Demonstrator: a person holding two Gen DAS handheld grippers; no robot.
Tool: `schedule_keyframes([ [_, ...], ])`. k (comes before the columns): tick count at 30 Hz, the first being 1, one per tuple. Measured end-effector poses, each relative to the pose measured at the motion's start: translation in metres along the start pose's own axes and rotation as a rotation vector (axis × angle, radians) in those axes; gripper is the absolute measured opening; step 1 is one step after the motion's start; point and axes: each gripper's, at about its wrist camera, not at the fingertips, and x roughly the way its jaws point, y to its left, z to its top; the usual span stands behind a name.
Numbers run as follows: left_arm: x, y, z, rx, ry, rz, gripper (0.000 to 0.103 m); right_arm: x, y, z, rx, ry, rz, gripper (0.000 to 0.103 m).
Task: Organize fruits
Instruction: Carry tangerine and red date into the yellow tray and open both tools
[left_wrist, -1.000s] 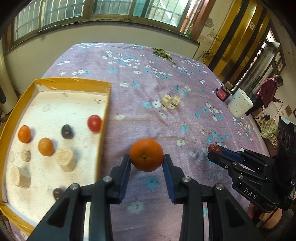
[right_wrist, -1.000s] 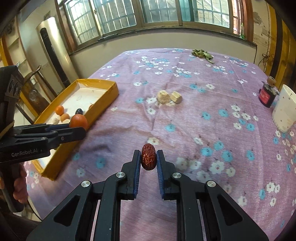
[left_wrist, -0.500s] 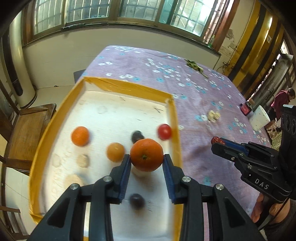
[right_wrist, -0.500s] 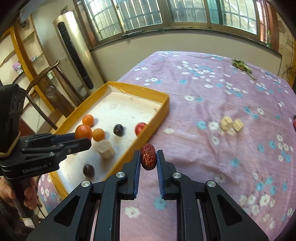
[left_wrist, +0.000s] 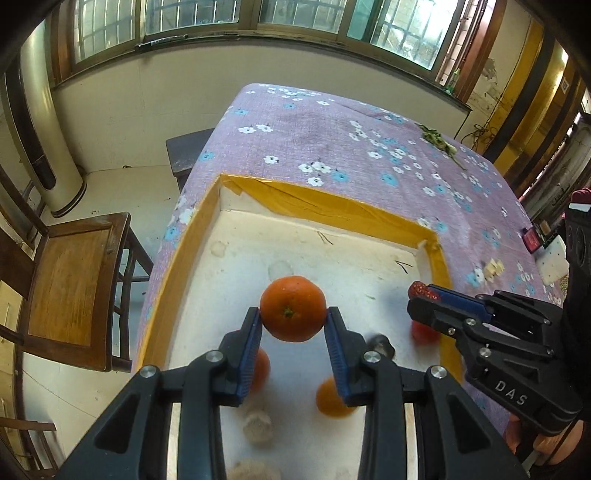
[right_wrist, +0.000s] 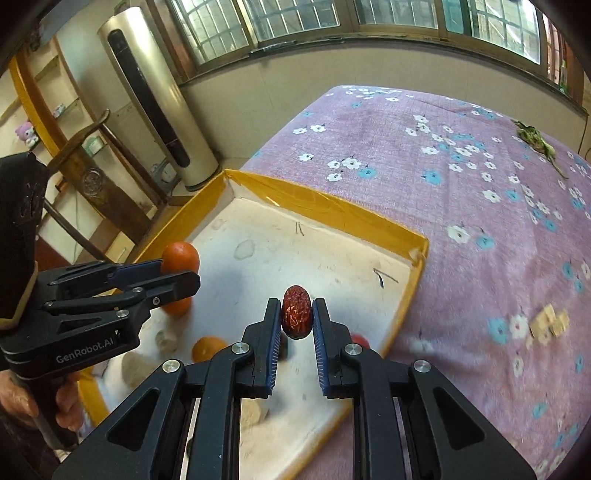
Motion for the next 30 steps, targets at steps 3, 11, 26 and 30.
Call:
schedule_keyframes([
  [3,0.011,0.005,0.005,-0.009,0.018,-0.009,0.037,0.013,-0.003,0.007,0.011,0.020,-0.002,0.016],
  [11,0.033,0.014,0.009,-0.017,0.067,-0.009,0.037,0.039,-0.004,0.016,-0.004,0.067,-0.013,0.016],
  [26,0.039,0.018,0.011,-0.026,0.079,-0.003,0.039,0.045,-0.001,0.012,-0.054,0.085,-0.050,0.017],
  [30,0.032,0.020,0.007,-0.027,0.059,0.014,0.050,0.036,-0.003,0.008,-0.042,0.082,-0.072,0.028],
])
